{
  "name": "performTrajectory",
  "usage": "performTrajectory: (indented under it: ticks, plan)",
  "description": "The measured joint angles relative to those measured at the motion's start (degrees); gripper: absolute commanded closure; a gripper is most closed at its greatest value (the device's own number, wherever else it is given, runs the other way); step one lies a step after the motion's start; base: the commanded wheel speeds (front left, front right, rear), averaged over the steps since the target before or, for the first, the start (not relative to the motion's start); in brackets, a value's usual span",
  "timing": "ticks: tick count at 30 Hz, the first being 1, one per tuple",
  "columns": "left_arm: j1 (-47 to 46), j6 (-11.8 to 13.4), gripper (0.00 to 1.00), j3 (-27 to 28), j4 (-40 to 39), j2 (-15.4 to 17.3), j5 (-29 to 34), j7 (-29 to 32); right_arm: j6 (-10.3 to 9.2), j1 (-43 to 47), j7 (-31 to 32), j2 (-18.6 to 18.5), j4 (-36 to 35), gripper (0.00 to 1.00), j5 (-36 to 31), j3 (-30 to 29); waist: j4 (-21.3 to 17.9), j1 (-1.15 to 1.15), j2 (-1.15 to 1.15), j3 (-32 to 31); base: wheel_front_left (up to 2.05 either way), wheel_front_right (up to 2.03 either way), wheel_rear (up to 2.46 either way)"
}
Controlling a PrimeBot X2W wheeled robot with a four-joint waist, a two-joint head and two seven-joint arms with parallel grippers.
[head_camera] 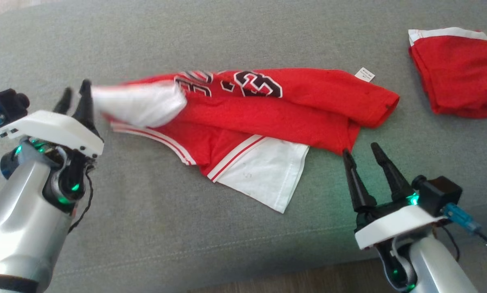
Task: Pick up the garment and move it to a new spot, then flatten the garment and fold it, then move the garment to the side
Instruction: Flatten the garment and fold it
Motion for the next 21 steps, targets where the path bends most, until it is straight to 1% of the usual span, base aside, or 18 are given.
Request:
performTrajectory:
  ticks: [2,6,7,10,11,12,15,19,20,21]
  plan:
    - [-0.01,-0.05,0.0,0.0,0.47,0.08,1.18,-1.36,0.0,0.02,0.0,0.08,0.19,0.0,0.0,0.54,-0.01,0.0,0.0,-0.09,0.0,0.0,0.0]
    - [0.71,-0.21,0.0,0.37,-0.2,0.35,3.9,-6.55,0.0,0.05,0.0,0.09,0.73,0.0,-0.08,1.2,-0.64,0.0,0.0,-0.24,0.0,0.0,0.0]
    - [1.51,0.16,0.0,0.53,-1.04,0.48,5.37,-7.31,0.0,0.09,0.0,0.1,0.81,0.0,-0.29,1.29,-0.91,0.0,0.0,-0.25,0.0,0.0,0.0]
    - [5.87,2.35,0.0,1.26,-3.86,0.14,9.22,-7.78,0.0,0.4,0.0,0.14,0.92,0.0,-0.52,1.14,-1.69,0.0,0.0,-0.16,0.0,0.0,0.0]
    - [10.06,3.59,0.0,2.08,-6.08,-1.09,11.85,-7.78,0.0,1.03,0.0,0.21,1.11,0.0,-0.94,0.75,-2.07,0.0,0.0,-0.03,0.0,0.0,0.0]
    - [12.16,4.11,0.0,2.37,-7.26,-1.83,13.7,-7.78,0.0,1.17,0.0,0.33,1.41,0.0,-0.93,0.53,-2.21,0.0,0.0,0.04,0.0,0.0,0.0]
    - [17.48,5.16,0.0,4.45,-10.62,-5.45,18.61,-7.78,0.0,1.12,0.0,0.87,1.8,0.0,-0.87,-0.01,-2.54,0.0,0.0,0.01,0.0,0.0,0.0]
    - [21.62,5.24,0.0,6.82,-14.3,-9.81,25.91,-7.78,0.0,1.09,0.0,1.12,2.63,0.0,-0.83,-1.26,-2.13,0.0,0.0,-0.42,0.0,0.0,0.0]
    - [21.62,5.24,0.0,6.82,-14.3,-9.81,25.91,-7.78,0.0,1.09,0.0,1.12,2.63,0.0,-0.83,-1.26,-2.13,0.0,0.0,-0.42,0.0,0.0,0.0]
    - [22.21,5.2,0.0,7.09,-14.82,-10.47,28.05,-7.79,0.0,1.06,0.0,1.12,2.99,0.0,-0.82,-1.89,-1.87,0.0,0.0,-0.52,0.0,0.0,0.0]
